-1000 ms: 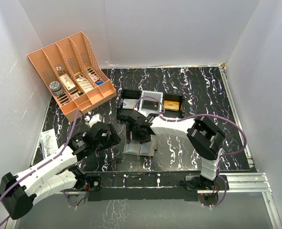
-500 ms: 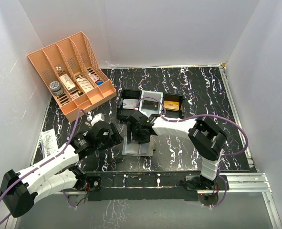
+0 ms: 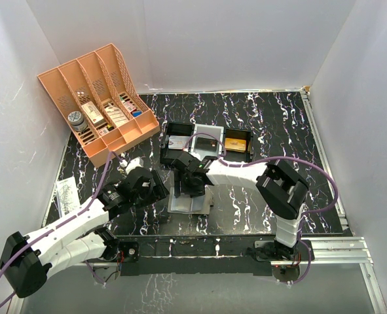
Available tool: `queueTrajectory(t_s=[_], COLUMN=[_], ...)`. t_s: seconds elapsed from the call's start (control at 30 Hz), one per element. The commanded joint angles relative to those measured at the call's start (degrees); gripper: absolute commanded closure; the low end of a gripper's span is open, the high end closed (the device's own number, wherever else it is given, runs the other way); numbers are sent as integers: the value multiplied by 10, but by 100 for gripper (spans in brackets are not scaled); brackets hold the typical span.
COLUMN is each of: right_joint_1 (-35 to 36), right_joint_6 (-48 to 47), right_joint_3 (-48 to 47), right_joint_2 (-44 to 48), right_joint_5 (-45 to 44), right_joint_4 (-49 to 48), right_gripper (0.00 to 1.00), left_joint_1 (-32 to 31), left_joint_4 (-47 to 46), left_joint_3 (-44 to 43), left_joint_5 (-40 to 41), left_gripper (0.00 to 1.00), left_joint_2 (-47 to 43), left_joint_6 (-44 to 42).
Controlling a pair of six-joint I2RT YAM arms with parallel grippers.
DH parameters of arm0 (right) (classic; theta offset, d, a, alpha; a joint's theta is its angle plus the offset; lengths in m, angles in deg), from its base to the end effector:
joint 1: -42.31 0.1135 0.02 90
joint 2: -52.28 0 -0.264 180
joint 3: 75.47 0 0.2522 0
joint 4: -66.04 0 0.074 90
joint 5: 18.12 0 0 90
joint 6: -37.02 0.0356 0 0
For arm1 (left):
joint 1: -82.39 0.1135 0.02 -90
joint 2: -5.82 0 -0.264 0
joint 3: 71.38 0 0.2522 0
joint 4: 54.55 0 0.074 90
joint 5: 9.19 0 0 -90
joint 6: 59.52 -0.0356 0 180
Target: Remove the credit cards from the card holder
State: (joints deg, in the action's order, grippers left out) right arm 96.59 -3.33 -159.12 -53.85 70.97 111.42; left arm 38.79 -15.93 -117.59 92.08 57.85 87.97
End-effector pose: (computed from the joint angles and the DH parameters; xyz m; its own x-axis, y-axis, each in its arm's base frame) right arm 0.2151 0.2982 0.1692 -0.9661 -0.0383 -0.2552 -0.1112 0.9542 0.2777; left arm 0.1397 -0.1234 0.2198 -0.7576 -0.4206 -0.4991 -0.1184 0.8406 -0.5286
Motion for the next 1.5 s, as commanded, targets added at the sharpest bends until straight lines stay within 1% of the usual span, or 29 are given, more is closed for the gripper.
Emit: queueTrajectory(t_s=[0.0,0.13,0.33,0.5,0.67,0.8,0.9,1.0,1.23,1.37,1.47], right_joint_1=[-1,-2,-15,-39,-72,-99,-102,-103,-104,-106,-106], right_joint_6=[-5,-5,-3,5,20,46,45,45,45,44,45], right_joint_3=[0,10,47,101,172,223,229,232,237,237,239], right_joint_2=[-25,-14,6,26,60,83,79,74,70,70,71], right_joint_5=[-43,-30,31,94,172,224,225,225,228,230,236], right_joint_4=[33,14,-51,-124,-226,-302,-304,-304,-308,-310,-315], right_gripper=[43,48,52,55,58,60,60,61,61,61,61], left_joint_1=[3,3,2,3,2,2,2,2,2,2,2], left_joint_4=[0,-10,-33,-73,-144,-237,-285,-319,-362,-363,-357], left_joint_3=[0,0,4,14,26,36,44,50,66,65,68], left_joint_5=[-3,-12,-31,-64,-134,-228,-280,-299,-288,-283,-269], left_gripper=[26,26,27,28,30,31,30,30,27,26,26], left_joint_2=[-4,-1,2,-2,21,64,109,146,178,198,196], left_joint_6=[1,-6,-22,-38,-70,-85,-90,-84,-86,-93,-94])
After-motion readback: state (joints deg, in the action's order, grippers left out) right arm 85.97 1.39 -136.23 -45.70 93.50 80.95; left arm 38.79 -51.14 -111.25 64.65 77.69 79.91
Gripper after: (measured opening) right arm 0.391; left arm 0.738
